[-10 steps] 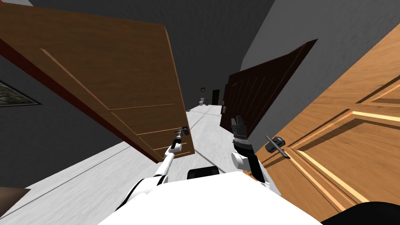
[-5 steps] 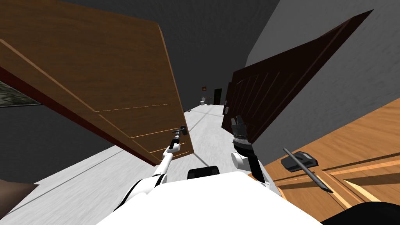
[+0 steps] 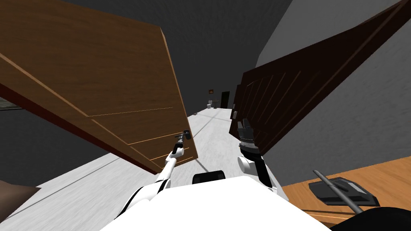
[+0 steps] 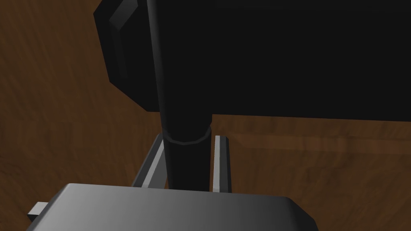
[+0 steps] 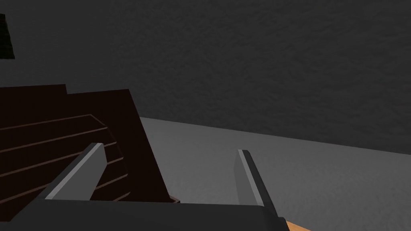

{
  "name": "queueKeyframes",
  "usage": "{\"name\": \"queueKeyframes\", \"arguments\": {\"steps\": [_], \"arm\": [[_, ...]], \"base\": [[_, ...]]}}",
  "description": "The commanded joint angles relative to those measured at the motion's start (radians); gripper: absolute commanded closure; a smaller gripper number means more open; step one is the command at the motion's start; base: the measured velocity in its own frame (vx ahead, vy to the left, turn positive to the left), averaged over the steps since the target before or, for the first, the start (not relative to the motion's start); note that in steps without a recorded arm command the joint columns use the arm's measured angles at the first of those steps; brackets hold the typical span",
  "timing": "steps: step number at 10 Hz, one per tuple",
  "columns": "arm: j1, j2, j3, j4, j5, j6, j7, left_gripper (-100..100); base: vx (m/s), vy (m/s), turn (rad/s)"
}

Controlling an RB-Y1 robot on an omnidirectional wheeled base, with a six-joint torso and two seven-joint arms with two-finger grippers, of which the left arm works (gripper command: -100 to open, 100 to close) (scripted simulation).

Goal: Push the door open

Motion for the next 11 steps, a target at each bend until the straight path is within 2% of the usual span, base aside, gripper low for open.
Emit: {"name": "queueKeyframes", "arguments": {"steps": [1, 7, 8, 9, 11], "arm": [[-0.008, 0.012, 0.022, 0.014, 0.006, -0.016, -0.003, 100], [-0.004, 0.031, 0.086, 0.028, 0.021, -0.023, -0.021, 100], [-0.004, 0.032, 0.078, 0.036, 0.020, -0.022, -0.017, 100], [-0.003, 0.041, 0.098, 0.040, 0.026, -0.026, -0.021, 100], [0.000, 0.047, 0.116, 0.043, 0.031, -0.027, -0.027, 100]], "base": [[0.232, -0.081, 0.074], [0.193, -0.093, 0.070], [0.081, -0.033, 0.038], [0.154, -0.036, 0.045], [0.202, -0.051, 0.065]]}}
